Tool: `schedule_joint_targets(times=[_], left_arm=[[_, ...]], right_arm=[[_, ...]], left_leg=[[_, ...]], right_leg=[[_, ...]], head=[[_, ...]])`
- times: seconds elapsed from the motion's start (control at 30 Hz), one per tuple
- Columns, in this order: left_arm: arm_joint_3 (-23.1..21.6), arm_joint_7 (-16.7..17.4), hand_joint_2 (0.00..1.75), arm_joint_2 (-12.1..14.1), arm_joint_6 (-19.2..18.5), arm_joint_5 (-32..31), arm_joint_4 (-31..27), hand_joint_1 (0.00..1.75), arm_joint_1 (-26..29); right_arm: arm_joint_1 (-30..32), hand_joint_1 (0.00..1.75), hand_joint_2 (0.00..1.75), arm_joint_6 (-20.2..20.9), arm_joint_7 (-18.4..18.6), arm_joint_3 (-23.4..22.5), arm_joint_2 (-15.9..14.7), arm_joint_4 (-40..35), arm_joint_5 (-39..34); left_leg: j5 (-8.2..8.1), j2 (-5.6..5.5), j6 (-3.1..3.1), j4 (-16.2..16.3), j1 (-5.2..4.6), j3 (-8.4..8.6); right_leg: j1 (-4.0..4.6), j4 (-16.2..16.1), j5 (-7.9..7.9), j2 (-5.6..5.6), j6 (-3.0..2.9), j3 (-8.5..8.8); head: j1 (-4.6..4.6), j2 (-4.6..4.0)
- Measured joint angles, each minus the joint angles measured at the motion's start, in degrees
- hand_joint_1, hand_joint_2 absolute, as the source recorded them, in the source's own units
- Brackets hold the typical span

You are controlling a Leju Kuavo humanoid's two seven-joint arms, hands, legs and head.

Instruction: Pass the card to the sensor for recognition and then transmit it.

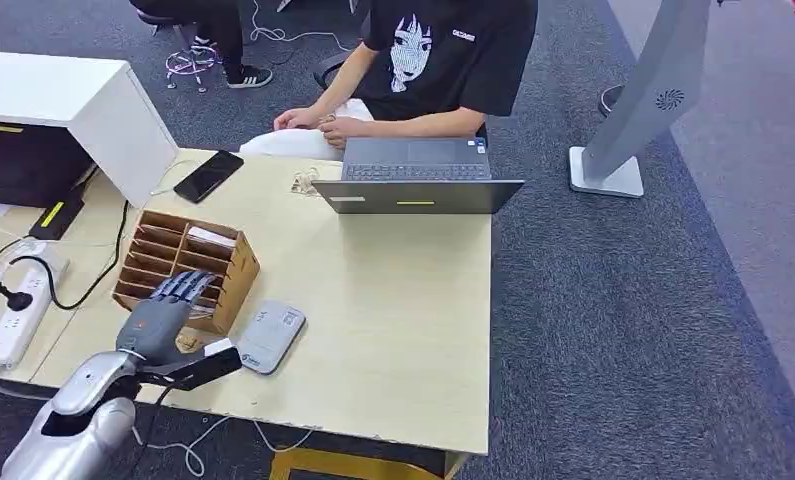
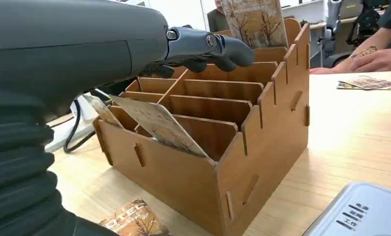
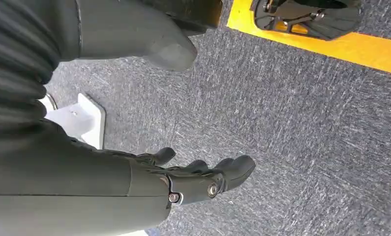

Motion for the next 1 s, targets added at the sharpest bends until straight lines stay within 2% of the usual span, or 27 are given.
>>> schedule_joint_targets(times=[0.3, 0.6, 1.0], left_arm=[[-0.02, 0.15, 1.75, 0.37, 0.07, 0.07, -0.55, 0.0, 0.47], [-0.04, 3.3, 1.75, 1.16, 2.23, -2.47, -2.36, 0.0, 1.13], [-0.02, 3.83, 1.75, 2.34, 2.32, -2.75, -4.26, 0.0, 1.5]], right_arm=[[0.0, 0.0, 1.75, 0.0, 0.04, -0.02, 0.0, 0.0, 0.07], [0.01, 0.0, 1.75, 0.0, 0.15, -0.55, 0.0, 0.0, 0.0], [0.03, 0.0, 1.75, 0.44, -0.02, -1.11, 0.0, 0.0, 0.0]], left_leg=[[0.0, 0.0, 0.0, 0.0, 0.0, 0.0], [0.0, 0.0, 0.0, 0.0, 0.0, 0.0], [0.0, 0.0, 0.0, 0.0, 0.0, -0.01]], right_leg=[[0.0, 0.0, 0.0, 0.0, 0.0, 0.0], [0.0, 0.0, 0.0, 0.0, 0.0, 0.0], [0.0, 0.0, 0.0, -0.01, 0.0, 0.0]], head=[[0.0, 0.02], [0.0, 0.02], [0.0, 0.02]])
